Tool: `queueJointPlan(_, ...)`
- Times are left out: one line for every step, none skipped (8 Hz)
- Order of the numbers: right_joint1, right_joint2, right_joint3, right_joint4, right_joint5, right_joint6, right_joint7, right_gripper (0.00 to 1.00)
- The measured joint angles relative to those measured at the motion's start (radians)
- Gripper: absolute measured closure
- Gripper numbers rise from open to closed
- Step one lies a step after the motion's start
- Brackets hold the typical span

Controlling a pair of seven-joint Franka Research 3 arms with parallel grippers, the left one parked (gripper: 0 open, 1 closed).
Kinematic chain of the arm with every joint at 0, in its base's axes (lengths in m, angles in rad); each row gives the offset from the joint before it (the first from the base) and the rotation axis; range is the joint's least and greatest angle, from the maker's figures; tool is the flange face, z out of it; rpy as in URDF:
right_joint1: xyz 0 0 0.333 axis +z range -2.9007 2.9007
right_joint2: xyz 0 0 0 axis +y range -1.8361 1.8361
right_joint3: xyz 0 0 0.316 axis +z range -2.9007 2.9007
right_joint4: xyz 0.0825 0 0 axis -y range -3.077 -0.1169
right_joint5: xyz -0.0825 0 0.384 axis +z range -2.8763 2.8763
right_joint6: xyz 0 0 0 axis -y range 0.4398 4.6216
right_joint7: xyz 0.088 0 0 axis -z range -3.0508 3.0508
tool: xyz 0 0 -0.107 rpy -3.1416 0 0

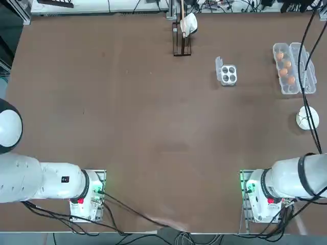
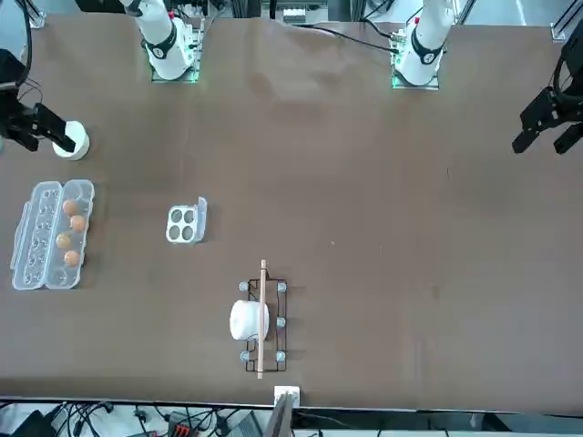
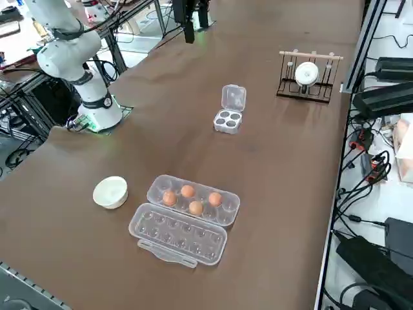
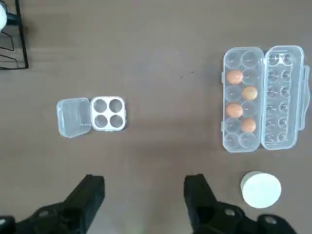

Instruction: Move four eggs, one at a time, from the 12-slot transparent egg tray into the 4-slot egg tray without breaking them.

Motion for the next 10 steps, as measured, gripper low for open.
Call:
queueJointPlan(0.0, 0.004, 0.001, 0.0, -0.012, 0.003, 0.013, 0.0)
queueJointPlan(-0.001, 0.012, 0.001, 0.0, -0.02, 0.012, 0.05, 0.0)
queueJointPlan(-0.004, 0.024, 0.0, 0.0, -0.023, 0.029, 0.11, 0.0)
queueJointPlan(-0.009, 0.038, 0.0, 0.0, -0.024, 0.039, 0.196, 0.0)
queueJointPlan(-0.024, 0.056, 0.0, -0.001, -0.026, 0.046, 0.282, 0.0)
queueJointPlan(-0.049, 0.08, -0.001, -0.002, -0.027, 0.06, 0.361, 0.02)
queueJointPlan(-0.081, 0.105, -0.001, -0.011, -0.029, 0.086, 0.432, 0.03)
queueJointPlan(-0.114, 0.125, -0.002, -0.034, -0.029, 0.128, 0.496, 0.03)
queueJointPlan(-0.142, 0.138, -0.003, -0.07, -0.029, 0.186, 0.565, 0.03)
queueJointPlan(-0.166, 0.145, -0.003, -0.116, -0.029, 0.25, 0.648, 0.03)
